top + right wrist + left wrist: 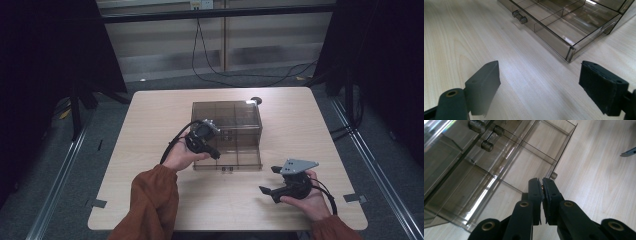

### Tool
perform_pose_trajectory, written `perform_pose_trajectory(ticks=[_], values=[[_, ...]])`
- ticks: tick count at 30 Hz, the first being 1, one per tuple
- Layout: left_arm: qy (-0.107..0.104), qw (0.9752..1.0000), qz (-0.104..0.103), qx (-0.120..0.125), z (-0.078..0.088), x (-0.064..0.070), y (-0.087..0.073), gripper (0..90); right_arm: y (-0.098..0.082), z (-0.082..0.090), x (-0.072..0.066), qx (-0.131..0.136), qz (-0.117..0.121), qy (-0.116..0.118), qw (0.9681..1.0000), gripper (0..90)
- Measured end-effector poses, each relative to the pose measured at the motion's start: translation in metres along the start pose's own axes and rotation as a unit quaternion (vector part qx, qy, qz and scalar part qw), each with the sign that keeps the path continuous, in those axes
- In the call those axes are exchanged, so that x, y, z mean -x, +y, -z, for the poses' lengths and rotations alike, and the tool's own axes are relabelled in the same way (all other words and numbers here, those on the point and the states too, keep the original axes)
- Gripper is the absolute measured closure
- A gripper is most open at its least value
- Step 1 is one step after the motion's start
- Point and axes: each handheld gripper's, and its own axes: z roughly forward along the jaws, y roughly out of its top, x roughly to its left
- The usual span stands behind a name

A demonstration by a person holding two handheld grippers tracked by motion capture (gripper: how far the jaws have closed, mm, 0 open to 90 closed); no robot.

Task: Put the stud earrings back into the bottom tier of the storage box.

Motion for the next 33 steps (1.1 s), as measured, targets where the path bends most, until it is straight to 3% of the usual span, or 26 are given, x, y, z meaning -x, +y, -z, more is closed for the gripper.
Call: perform_pose_trajectory(ticks=[12, 18, 23, 27, 28, 30, 33], values=[[-0.008, 0.9998, -0.001, -0.017, -0.026, -0.002, 0.01, 85.8, 0.0, -0.001, 0.0, -0.003, 0.0, 0.0, 1.0, 16.1], [-0.005, 0.9997, 0.009, -0.021, -0.036, -0.003, 0.014, 85.7, 0.0, 0.0, -0.001, -0.002, -0.001, 0.001, 1.0, 15.8], [-0.004, 0.9993, 0.01, -0.036, -0.045, -0.006, 0.015, 85.7, 0.0, 0.0, -0.001, -0.004, 0.0, 0.002, 1.0, 15.8], [0.018, 0.9985, 0.011, -0.049, -0.048, -0.001, 0.018, 85.7, 0.0, 0.0, -0.001, -0.004, 0.0, 0.001, 1.0, 15.7], [0.012, 0.9988, 0.016, -0.046, -0.049, 0.001, 0.019, 85.7, 0.0, 0.0, -0.001, -0.002, 0.001, 0.001, 1.0, 15.7], [0.015, 0.9986, 0.002, -0.051, -0.05, 0.002, 0.022, 85.7, 0.0, 0.0, -0.002, -0.001, 0.002, 0.003, 1.0, 15.7], [0.009, 0.9987, 0.004, -0.051, -0.055, 0.001, 0.024, 85.8, 0.0, 0.0, -0.003, -0.001, 0.003, 0.004, 1.0, 15.7]])
